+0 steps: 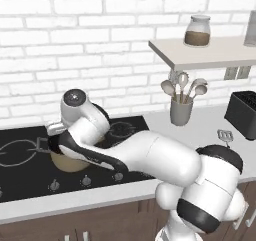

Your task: Put the garlic and sweet potato in the pot. Retrieve the spatula and lightly stir the vegetables in the pot.

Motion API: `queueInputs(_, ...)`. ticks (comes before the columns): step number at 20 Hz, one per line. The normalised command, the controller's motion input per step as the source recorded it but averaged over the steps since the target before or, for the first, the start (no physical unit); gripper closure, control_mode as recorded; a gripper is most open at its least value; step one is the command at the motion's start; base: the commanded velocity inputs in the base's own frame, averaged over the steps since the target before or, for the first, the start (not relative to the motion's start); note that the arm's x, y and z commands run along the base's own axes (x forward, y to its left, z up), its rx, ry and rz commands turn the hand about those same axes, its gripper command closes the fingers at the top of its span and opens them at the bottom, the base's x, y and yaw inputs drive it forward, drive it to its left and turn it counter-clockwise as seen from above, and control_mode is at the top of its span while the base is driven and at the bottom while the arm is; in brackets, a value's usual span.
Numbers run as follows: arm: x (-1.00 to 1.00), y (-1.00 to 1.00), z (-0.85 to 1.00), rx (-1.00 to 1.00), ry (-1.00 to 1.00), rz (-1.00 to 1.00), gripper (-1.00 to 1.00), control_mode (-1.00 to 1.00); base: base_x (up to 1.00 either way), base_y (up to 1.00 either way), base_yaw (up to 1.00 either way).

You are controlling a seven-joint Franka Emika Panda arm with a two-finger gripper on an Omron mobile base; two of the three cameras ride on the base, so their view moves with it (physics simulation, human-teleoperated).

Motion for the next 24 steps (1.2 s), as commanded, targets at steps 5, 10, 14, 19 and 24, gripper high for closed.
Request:
queueInputs(5, -0.61, -1.0, 0.55, 0.15, 0.05, -0.14, -1.0, -1.0, 0.0, 0.0, 0.0)
queueInputs(10, -0.15, -1.0, -0.15, 0.01, 0.08, -0.2, -1.0, -1.0, 0.0, 0.0, 0.0)
queueInputs(14, 0.0, -1.0, -0.36, 0.0, 0.12, -0.21, -1.0, -1.0, 0.0, 0.0, 0.0)
queueInputs(19, 0.0, -1.0, -0.36, 0.0, 0.17, -0.18, -1.0, -1.0, 0.0, 0.0, 0.0)
queueInputs(24, 0.0, -1.0, -0.4, 0.0, 0.16, -0.16, -1.0, -1.0, 0.0, 0.0, 0.0)
